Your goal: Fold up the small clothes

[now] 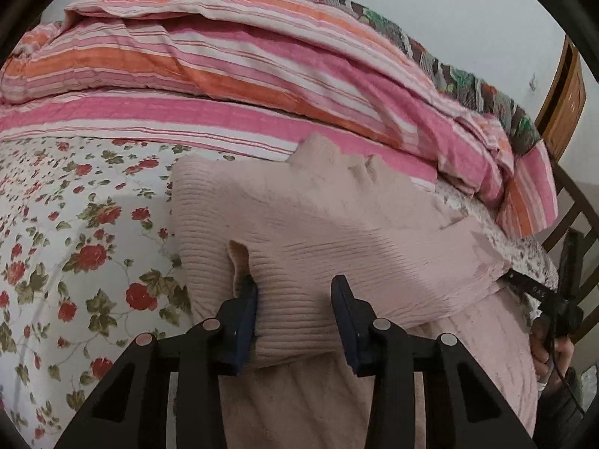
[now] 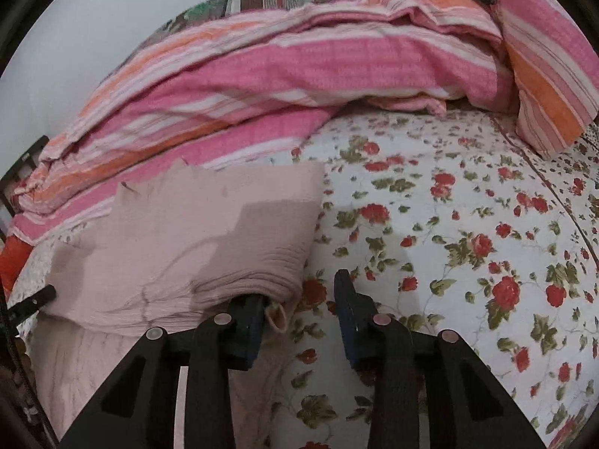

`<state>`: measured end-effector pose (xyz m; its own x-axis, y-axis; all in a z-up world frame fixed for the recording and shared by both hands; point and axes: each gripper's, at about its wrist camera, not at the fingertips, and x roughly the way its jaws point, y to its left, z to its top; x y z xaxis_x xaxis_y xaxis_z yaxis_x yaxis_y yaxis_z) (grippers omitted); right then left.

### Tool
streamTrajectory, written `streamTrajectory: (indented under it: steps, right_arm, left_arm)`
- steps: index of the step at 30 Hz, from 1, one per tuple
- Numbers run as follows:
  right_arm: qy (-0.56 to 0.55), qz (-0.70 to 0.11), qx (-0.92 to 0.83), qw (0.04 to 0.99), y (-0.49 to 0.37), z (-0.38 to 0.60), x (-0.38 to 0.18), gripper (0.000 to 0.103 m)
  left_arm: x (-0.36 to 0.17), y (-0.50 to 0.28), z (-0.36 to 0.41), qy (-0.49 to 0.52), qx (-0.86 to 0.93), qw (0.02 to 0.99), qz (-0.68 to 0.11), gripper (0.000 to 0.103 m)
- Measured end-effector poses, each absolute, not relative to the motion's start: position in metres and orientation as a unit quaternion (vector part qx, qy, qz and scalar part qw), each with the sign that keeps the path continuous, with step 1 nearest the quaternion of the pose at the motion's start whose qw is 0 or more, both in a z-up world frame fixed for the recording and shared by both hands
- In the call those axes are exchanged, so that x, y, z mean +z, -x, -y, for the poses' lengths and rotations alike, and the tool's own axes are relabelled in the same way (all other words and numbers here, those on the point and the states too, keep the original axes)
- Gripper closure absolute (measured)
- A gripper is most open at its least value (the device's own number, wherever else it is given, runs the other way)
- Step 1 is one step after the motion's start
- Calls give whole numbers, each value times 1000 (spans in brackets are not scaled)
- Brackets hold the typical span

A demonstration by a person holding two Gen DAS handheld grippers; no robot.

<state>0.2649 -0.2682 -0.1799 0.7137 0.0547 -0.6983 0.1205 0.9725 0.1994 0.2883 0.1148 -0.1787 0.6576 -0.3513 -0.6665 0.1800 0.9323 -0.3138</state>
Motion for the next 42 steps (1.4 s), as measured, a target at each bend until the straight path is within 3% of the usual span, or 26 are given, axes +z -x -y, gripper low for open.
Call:
streamTrajectory:
  steps: [6, 8, 15, 19, 24, 25, 27, 28, 29, 31, 36, 37, 39, 40, 42]
  right_arm:
    - [-120, -364, -31, 923, -258, 271, -179, 70]
    - [-113, -366, -34, 923, -258, 269, -179, 70]
    - [-64, -339, -9, 938, -229, 251, -157, 65]
    - [-79, -289, 16, 954, -216, 243, -127, 40]
    - [-38, -338, -39, 939, -262, 227, -131, 40]
    - [-37, -352, -47, 934, -268, 228, -138, 44]
    - [-44, -406, -59, 911, -286, 230, -158, 53]
    - [-48, -418, -60, 905, -289, 231, -165, 55]
    - [-56, -425, -61, 902, -291, 233, -172, 55]
    - [-62, -417, -59, 905, -289, 236, -173, 55]
    - [-74, -410, -52, 908, -287, 238, -178, 55]
    - [-79, -408, -50, 908, -287, 239, -178, 55]
    - [-92, -405, -43, 909, -287, 242, -178, 55]
    - [-97, -404, -40, 909, -287, 243, -178, 54]
    - [-103, -402, -33, 909, -286, 244, -175, 53]
  left_arm:
    - [-181, -295, -116, 120, -140, 902, -391, 70]
    - [-180, -298, -113, 105, -131, 904, -394, 94]
    - [-150, -302, -129, 111, -146, 923, -339, 95]
    - [-144, -308, -143, 95, -126, 927, -342, 99]
    - [-161, -303, -162, 113, -140, 916, -360, 99]
    - [-163, -302, -164, 119, -147, 913, -362, 99]
    - [-162, -298, -164, 128, -167, 907, -364, 96]
    - [-161, -297, -162, 128, -171, 907, -363, 90]
    - [-161, -296, -160, 127, -176, 907, -361, 74]
    - [-163, -296, -154, 119, -179, 906, -365, 59]
    - [-173, -304, -133, 70, -160, 907, -383, 58]
    - [-174, -305, -131, 63, -154, 908, -386, 59]
    - [-176, -310, -126, 49, -134, 909, -391, 72]
    - [-174, -311, -125, 49, -133, 911, -388, 89]
    - [-166, -314, -128, 64, -142, 914, -375, 94]
